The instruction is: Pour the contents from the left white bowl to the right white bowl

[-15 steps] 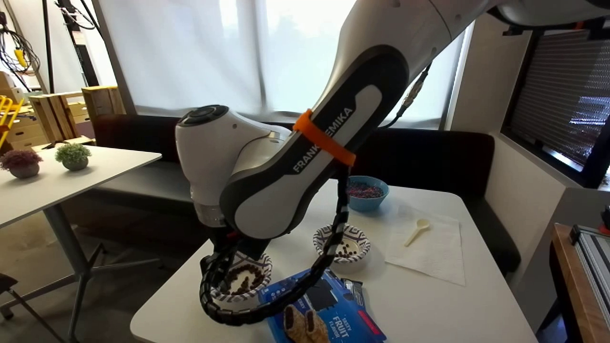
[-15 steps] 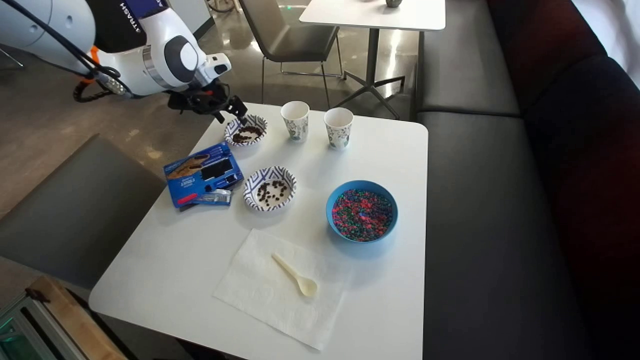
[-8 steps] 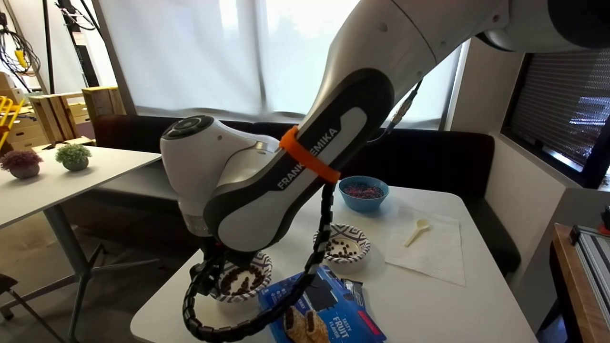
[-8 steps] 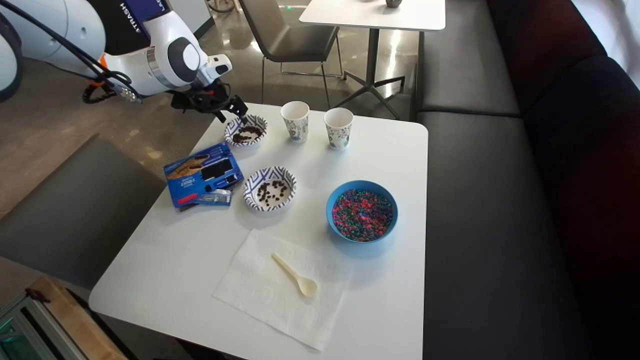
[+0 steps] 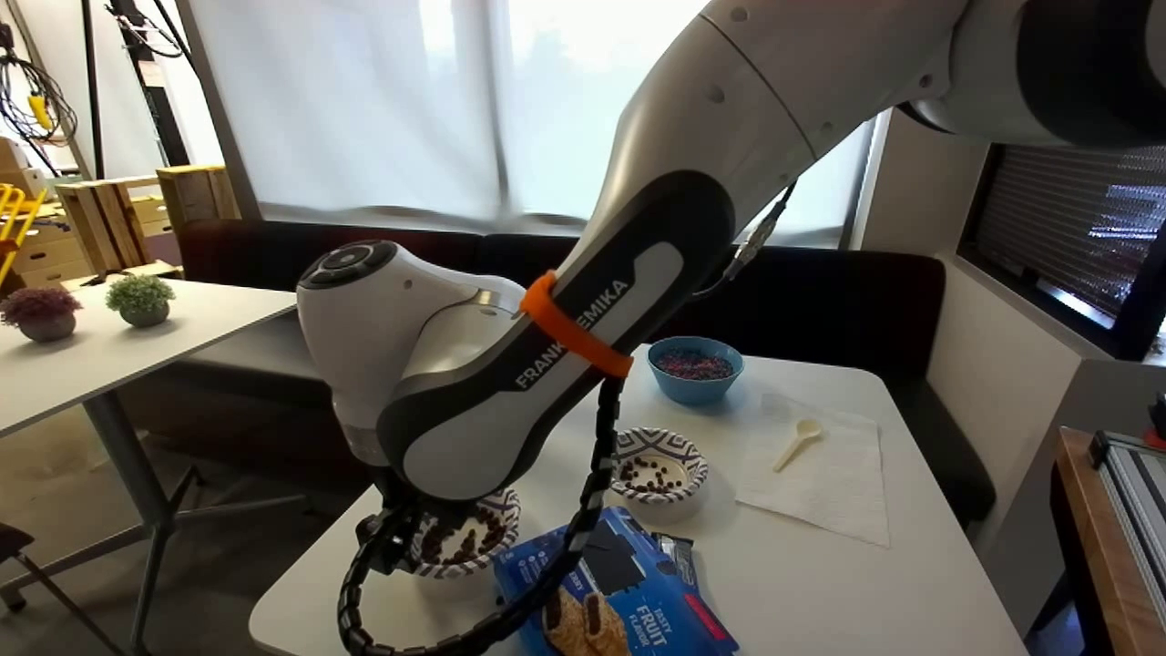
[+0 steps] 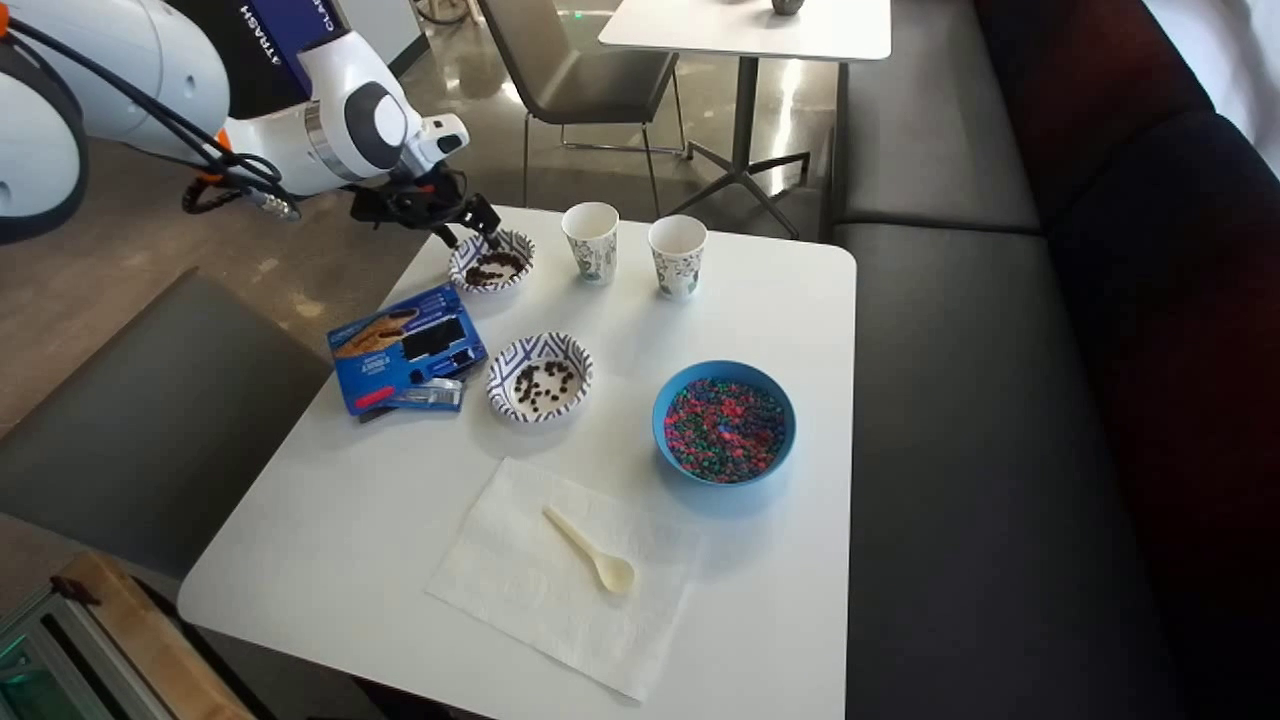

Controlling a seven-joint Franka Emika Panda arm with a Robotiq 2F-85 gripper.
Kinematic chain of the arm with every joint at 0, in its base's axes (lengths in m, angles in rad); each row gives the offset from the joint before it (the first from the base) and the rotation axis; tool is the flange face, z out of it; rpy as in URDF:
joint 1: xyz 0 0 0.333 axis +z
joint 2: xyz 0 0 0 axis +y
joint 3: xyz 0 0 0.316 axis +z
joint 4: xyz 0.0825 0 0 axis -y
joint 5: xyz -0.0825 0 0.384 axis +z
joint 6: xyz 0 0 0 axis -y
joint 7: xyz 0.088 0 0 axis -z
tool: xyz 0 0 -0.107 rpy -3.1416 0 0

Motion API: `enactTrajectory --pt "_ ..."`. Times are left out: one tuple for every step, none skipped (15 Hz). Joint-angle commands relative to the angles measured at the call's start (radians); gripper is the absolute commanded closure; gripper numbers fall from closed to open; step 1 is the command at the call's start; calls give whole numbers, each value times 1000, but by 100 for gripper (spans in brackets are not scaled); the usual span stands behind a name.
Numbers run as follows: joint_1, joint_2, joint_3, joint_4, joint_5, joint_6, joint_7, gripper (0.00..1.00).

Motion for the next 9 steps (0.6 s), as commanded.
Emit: enactTrajectory --pt "20 47 -19 77 23 -62 7 0" --pt "18 49 -19 82 24 -71 6 0" --pt "19 51 -20 89 23 -80 8 0" --pt "19 51 -19 94 23 -90 7 0" --pt "19 54 -19 102 22 -99 7 0" --pt "18 54 -18 106 23 -105 5 0" --pt "19 55 -20 111 21 -110 6 0" --pt "19 55 -19 117 21 -118 5 0" --pt "20 55 -20 120 20 -127 6 0"
